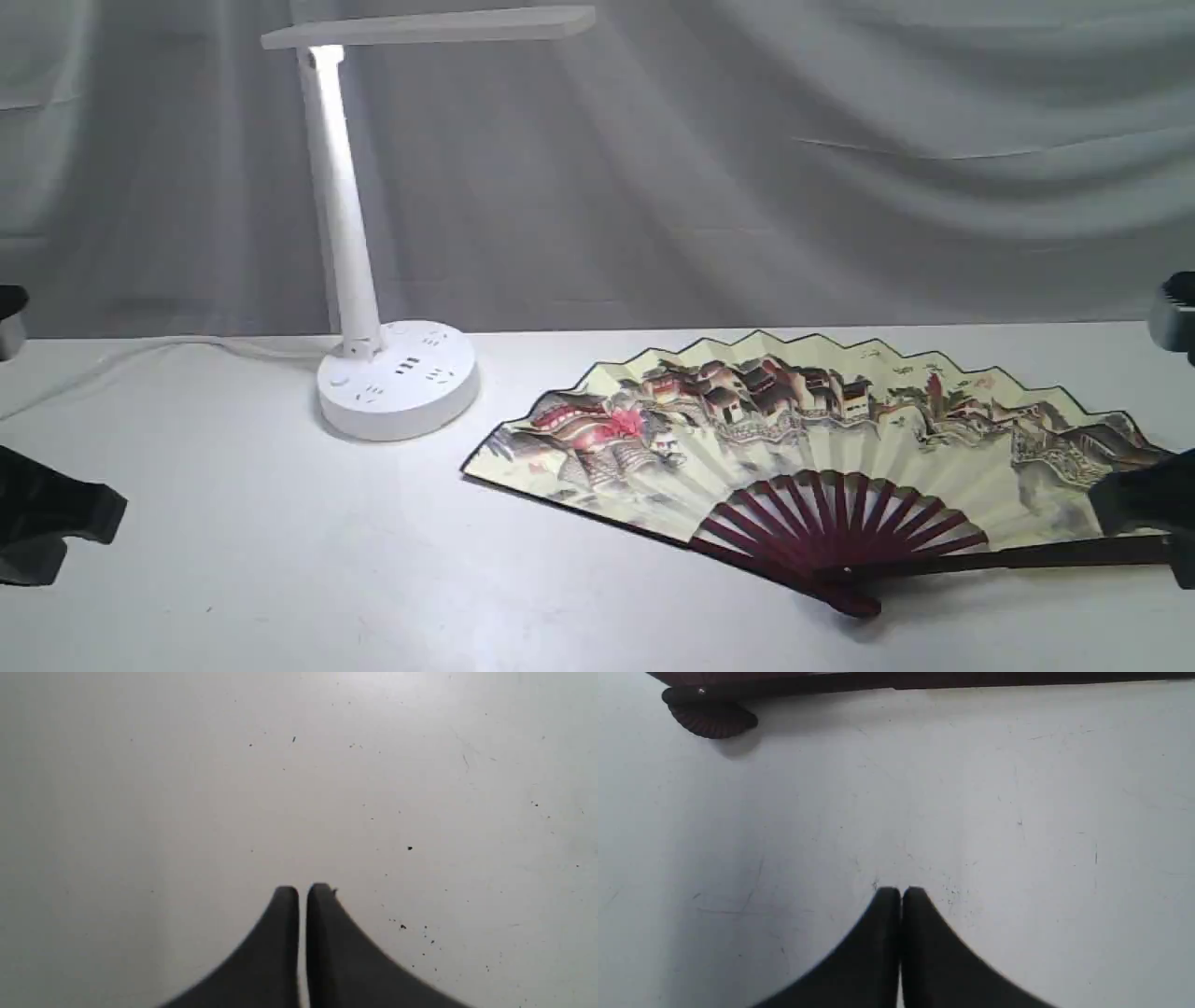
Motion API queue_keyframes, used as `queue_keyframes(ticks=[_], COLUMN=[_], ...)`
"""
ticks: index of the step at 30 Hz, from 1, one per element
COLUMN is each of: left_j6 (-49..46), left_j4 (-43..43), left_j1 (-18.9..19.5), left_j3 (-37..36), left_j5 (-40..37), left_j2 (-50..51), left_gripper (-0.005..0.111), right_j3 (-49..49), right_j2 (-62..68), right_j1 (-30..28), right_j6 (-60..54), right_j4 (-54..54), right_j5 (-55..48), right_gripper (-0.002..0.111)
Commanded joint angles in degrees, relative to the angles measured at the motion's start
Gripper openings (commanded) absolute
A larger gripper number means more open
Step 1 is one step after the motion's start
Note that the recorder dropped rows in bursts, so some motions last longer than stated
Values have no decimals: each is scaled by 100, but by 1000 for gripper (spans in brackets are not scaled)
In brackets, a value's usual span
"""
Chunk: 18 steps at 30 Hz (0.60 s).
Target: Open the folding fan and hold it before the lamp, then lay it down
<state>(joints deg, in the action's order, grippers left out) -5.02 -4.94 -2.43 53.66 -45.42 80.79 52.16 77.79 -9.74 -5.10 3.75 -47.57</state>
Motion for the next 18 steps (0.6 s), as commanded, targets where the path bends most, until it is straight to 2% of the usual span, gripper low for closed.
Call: queue_keyframes(ticks=[1,7,18], left_j6=[54,31,43], left_j4=[0,54,84], left_j1=[13,13,13], left_j3=[-12,-1,-1], left_j5=[87,64,214], left_j2=[-47,-153,-1169], left_gripper=[0,0,0], right_j3=[-34,-34,-46], right_j2=[-4,-18,-325], right_j1=[-16,-6,-6], right_j6=[-90,-62,-22], right_j4=[-76,-76,-76], right_j5=[50,39,-78], right_gripper=[0,0,0])
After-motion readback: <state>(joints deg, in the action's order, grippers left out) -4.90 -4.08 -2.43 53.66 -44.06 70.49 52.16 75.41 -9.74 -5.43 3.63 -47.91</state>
